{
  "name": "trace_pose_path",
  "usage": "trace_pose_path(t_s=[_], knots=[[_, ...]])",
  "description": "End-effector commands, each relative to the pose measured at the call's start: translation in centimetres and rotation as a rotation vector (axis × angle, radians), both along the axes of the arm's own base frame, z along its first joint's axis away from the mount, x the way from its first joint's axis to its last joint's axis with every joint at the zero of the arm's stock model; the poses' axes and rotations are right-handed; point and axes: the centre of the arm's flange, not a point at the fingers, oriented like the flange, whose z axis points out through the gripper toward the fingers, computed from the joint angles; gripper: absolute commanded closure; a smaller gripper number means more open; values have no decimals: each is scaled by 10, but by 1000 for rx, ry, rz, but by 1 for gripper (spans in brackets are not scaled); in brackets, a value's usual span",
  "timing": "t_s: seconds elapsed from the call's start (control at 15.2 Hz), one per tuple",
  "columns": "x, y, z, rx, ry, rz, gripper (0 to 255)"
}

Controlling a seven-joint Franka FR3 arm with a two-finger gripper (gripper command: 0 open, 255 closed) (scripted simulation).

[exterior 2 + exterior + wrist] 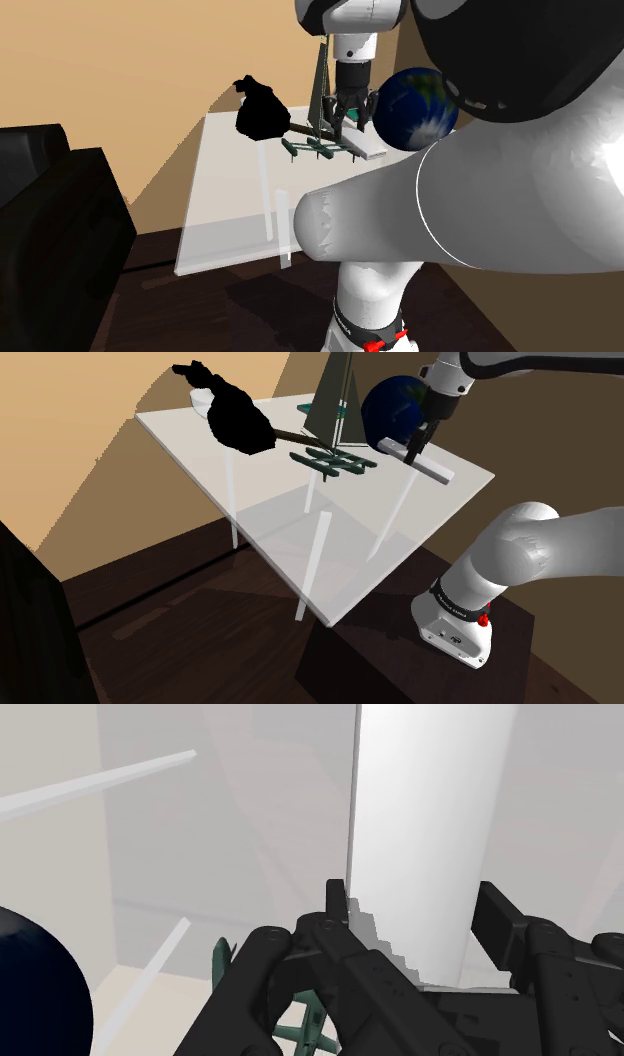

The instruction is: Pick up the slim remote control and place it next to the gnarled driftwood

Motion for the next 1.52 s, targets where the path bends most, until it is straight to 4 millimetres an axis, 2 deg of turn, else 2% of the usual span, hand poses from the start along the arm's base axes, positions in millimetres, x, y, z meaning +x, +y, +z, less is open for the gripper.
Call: trace_pose_path(t_s=[0.0, 0.99, 1.06, 1.45], knots=[[-1, 0, 12, 0, 0, 0, 255], [-1, 0, 91, 0, 0, 0, 255], [-1, 0, 91, 0, 0, 0, 255], [74, 27, 92, 0, 0, 0, 255]])
